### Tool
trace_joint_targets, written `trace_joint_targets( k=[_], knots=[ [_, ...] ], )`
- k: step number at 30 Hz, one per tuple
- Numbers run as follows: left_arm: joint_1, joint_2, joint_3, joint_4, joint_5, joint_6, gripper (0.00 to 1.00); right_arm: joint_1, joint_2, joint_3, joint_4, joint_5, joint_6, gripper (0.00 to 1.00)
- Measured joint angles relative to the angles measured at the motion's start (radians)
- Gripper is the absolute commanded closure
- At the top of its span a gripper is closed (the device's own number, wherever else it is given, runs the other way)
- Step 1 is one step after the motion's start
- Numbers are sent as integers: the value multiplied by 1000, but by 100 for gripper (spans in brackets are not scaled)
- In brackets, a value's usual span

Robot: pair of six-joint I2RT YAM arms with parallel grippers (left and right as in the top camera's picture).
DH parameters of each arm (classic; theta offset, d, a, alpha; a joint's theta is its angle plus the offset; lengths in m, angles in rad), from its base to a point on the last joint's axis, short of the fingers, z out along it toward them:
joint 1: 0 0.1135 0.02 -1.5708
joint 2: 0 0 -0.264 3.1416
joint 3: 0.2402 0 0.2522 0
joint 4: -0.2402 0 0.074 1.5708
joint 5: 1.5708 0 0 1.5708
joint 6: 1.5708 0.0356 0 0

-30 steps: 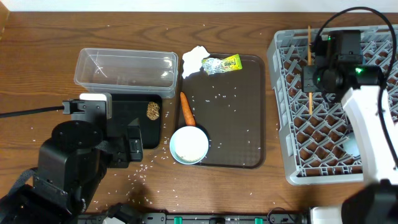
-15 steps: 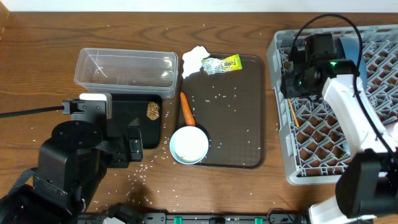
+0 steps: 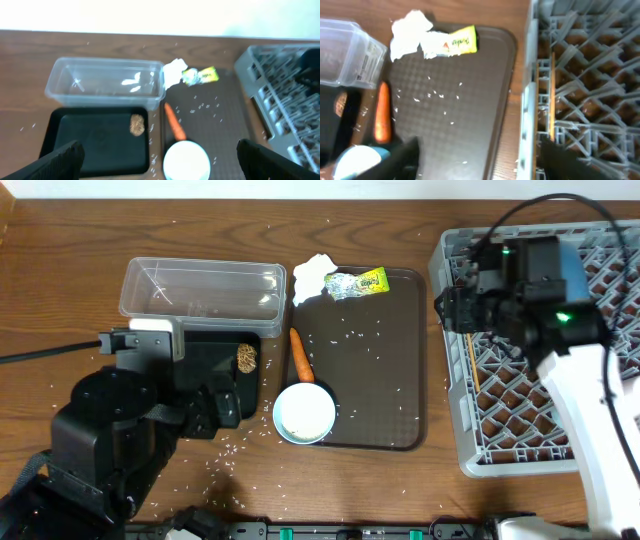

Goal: Sort waste into correct bins and load items into the dishwasher rack
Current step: 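Reach the left gripper to the yellow snack wrapper and grasp it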

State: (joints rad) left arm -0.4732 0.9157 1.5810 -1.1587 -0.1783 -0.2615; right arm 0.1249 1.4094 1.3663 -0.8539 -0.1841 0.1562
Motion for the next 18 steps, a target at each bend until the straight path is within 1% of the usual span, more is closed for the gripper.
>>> trace_joint_targets(
  k=[3,7,10,12,13,14,15,18],
  knots=[
    [0,18,0,38,0,4,2,-60,-68,0,-9,-3,51,1],
    [0,129,0,51,26,45,2,-153,-167,2,-29,0,109,1],
    [0,296,0,118,54,106,2,-196,-225,3,-65,1,130,1],
    [1,435,0,199,72,143,1,-208,-256,6,-97,1,138,1],
    [1,505,-1,243,90,166,4,-210,-266,6,-112,2,141,1],
    [1,576,-3,291,113,195,9,-210,-274,7,-126,3,145,1],
    [1,631,-3,335,136,221,12,-210,-280,7,-139,5,148,1],
    [-2,802,-4,470,200,315,13,-210,-282,7,-169,10,150,1]
  ],
)
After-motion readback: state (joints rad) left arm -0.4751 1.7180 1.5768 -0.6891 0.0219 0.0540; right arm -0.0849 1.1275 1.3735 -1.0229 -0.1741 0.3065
